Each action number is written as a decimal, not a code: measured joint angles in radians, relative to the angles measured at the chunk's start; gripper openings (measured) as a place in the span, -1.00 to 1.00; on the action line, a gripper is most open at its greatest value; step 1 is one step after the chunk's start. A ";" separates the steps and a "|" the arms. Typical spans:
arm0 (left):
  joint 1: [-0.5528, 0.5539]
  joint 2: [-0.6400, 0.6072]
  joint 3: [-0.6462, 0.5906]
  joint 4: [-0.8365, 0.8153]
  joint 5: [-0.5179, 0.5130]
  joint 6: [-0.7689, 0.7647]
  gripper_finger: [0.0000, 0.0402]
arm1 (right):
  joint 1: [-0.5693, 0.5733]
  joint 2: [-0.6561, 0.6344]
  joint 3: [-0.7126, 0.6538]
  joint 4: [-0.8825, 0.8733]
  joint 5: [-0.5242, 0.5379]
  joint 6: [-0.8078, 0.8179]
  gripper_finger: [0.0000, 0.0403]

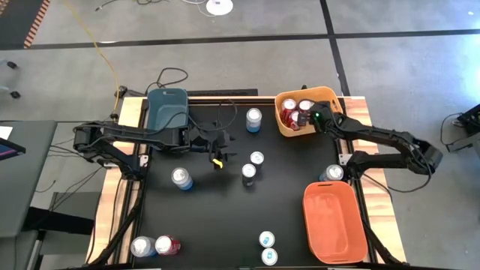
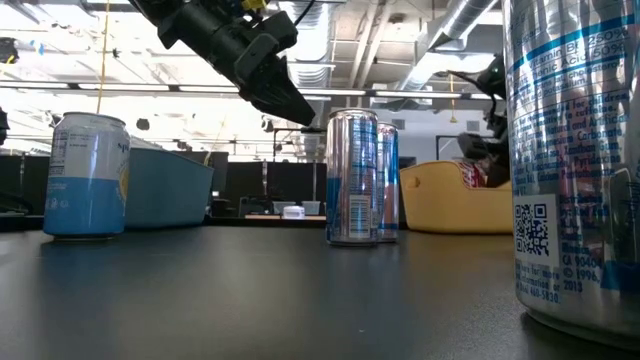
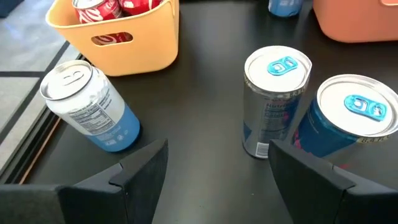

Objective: Sort soda cans
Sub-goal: Put the top red soda can into the yellow bin, then put the red soda can into the yellow bin

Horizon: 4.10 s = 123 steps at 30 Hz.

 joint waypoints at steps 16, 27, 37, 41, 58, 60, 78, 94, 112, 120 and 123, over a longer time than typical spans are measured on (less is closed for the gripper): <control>0.000 0.000 0.000 0.002 -0.002 0.007 0.35 | 0.020 0.003 0.000 0.033 -0.071 0.031 -0.95; 0.000 0.000 0.000 0.001 -0.001 0.006 0.35 | 0.000 0.003 0.000 0.038 -0.017 0.028 -0.95; 0.000 0.000 0.000 -0.023 0.000 0.004 0.35 | 0.001 -0.030 0.000 0.074 -0.001 -0.007 -0.95; 0.000 0.000 0.000 -0.029 0.000 -0.001 0.35 | 0.012 -0.080 0.000 0.064 -0.002 -0.018 -0.91; -0.103 -0.340 0.000 -0.252 -0.105 -0.100 0.28 | 0.177 -0.419 0.000 0.020 -0.326 -0.109 -0.78; -0.139 -0.401 0.000 -0.252 -0.144 -0.142 0.27 | 0.212 -0.446 0.000 0.050 -0.405 -0.110 -0.78; -0.492 -0.552 0.000 -0.637 0.326 -0.708 0.21 | 0.574 -0.467 0.001 0.180 -0.461 -0.284 -0.78; -0.547 -0.345 0.000 -0.655 -0.084 -0.662 0.21 | 0.602 -0.470 0.001 0.178 -0.458 -0.209 -0.78; -0.774 -0.060 0.428 -1.132 -0.035 -1.163 -0.15 | 0.605 -0.453 0.019 0.130 -0.425 -0.100 -0.78; -0.935 0.088 0.467 -1.174 0.085 -1.387 0.03 | 0.648 -0.447 0.018 0.090 -0.314 -0.074 -0.78; -0.970 0.125 0.467 -1.210 0.139 -1.472 0.21 | 0.679 -0.446 0.018 0.090 -0.288 -0.075 -0.78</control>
